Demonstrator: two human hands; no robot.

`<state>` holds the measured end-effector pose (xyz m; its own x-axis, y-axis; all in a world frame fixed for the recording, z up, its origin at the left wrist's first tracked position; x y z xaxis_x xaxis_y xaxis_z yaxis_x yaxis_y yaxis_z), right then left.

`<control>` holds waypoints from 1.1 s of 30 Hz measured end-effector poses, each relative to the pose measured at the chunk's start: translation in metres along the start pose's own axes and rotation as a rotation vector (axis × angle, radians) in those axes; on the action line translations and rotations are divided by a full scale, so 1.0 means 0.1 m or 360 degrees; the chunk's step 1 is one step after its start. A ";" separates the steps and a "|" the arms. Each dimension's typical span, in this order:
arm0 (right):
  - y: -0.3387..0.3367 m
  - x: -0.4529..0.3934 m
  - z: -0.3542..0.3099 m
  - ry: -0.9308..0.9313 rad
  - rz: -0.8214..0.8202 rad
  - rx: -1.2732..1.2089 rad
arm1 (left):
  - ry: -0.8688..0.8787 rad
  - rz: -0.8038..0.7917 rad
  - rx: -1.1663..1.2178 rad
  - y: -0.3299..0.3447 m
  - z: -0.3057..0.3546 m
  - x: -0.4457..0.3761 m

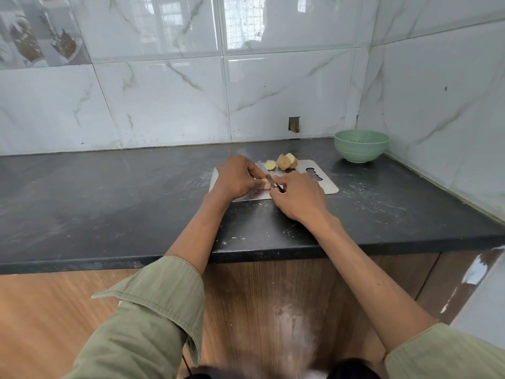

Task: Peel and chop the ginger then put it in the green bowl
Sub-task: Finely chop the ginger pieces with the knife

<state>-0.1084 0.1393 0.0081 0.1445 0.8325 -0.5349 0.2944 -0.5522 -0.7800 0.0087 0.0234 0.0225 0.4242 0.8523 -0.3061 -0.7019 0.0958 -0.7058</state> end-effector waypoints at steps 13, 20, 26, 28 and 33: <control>0.07 -0.10 -0.07 0.0007 -0.0232 0.0081 | 0.0022 -0.0010 -0.0008 0.01 0.02 0.00; 0.03 -0.01 -0.06 0.0022 -0.0097 0.0044 | 0.0039 -0.0049 -0.0027 0.01 0.00 -0.02; -0.02 0.03 -0.06 -0.0012 -0.0038 0.0003 | -0.0011 -0.0022 0.0011 -0.01 -0.08 -0.06; -0.04 0.04 -0.08 -0.0021 -0.0029 -0.0002 | -0.0020 -0.0021 0.0010 -0.01 -0.08 -0.07; -0.06 0.05 -0.12 -0.0044 -0.0013 0.0027 | 0.0006 -0.0047 0.0013 0.02 -0.07 -0.08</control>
<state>-0.0984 0.1478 0.0139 0.1158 0.8356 -0.5369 0.2797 -0.5461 -0.7896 0.0084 0.0129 0.0191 0.4473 0.8469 -0.2877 -0.6936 0.1253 -0.7094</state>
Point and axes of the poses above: each hand's wrist, its own x-axis away from the middle knuckle, its own y-axis out of the palm, z = x × y, the point moved 9 cm from there along -x, towards the middle knuckle, and after that the axes turned 9 degrees about -y, right-handed, at the moved point
